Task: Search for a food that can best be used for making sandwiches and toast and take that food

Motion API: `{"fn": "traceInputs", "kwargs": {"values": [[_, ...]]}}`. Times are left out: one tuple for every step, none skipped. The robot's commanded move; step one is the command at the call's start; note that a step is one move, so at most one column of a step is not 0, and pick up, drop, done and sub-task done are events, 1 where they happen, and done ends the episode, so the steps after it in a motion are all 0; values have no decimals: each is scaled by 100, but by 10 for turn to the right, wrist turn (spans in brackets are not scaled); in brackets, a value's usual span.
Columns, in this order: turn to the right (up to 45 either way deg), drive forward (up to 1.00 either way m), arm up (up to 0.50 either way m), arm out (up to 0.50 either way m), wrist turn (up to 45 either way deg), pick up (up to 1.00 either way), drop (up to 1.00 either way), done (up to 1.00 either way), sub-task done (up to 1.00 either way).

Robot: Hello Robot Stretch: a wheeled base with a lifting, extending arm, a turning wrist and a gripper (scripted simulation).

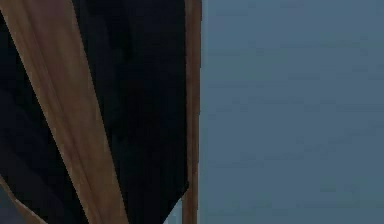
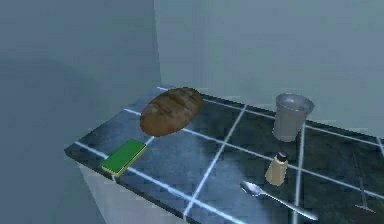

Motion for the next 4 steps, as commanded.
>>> {"fn": "traceInputs", "kwargs": {"values": [[0,0,50,0,0,0,0,0,0],[0,0,38,0,0,0,0,0,0],[0,0,0,28,0,0,0,0,0],[0,0,0,0,450,0,0,0,0]]}}
